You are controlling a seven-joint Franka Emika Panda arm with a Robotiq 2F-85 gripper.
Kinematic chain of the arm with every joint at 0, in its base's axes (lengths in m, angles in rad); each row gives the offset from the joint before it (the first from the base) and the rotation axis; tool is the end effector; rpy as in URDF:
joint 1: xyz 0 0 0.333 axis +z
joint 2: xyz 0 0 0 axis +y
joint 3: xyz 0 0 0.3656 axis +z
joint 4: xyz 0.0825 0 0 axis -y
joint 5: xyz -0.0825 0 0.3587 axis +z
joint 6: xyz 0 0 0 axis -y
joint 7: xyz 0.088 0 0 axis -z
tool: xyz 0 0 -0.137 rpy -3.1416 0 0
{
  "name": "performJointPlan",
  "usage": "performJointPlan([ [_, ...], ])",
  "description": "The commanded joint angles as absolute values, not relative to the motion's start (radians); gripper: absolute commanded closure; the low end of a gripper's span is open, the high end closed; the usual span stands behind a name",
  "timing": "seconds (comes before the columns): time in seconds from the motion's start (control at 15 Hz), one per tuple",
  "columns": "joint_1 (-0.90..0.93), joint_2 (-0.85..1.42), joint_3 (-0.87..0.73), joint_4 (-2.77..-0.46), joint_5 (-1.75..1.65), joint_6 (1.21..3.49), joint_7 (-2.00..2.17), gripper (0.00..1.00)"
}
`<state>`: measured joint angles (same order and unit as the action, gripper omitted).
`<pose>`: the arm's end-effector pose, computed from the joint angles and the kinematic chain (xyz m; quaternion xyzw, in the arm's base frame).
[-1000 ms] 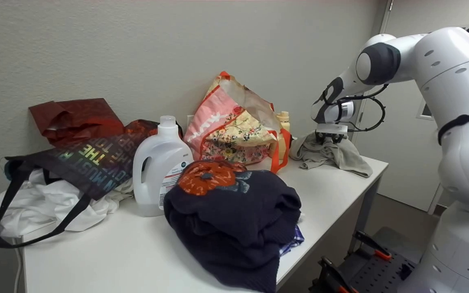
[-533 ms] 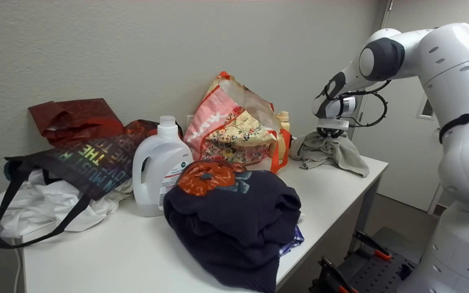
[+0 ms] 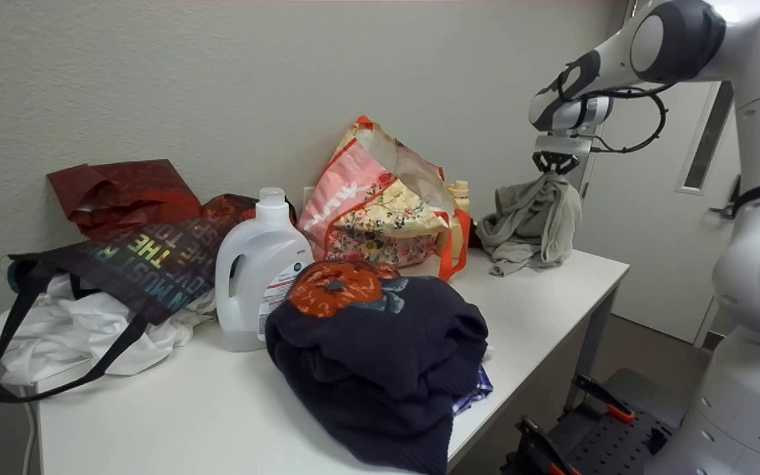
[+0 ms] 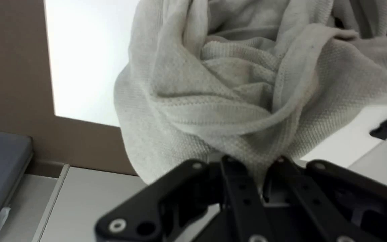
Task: Move the cream clothing to the left
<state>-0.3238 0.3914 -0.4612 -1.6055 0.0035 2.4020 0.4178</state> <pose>0.5338 -0.4623 0.4991 0.8197 -0.5230 0.2020 0.1172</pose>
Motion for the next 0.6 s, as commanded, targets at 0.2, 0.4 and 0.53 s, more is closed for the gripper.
performJointPlan([
  [0.2,-0.308,0.064,-0.408,-1.689,0.003,2.369,0.407,0.97],
  [0.4,-0.305,-0.041,-0.365,-1.674,0.045,2.360,0.397,0.97],
  [0.53,-0.302,-0.099,-0.341,-1.663,0.108,2.357,0.390,0.97],
])
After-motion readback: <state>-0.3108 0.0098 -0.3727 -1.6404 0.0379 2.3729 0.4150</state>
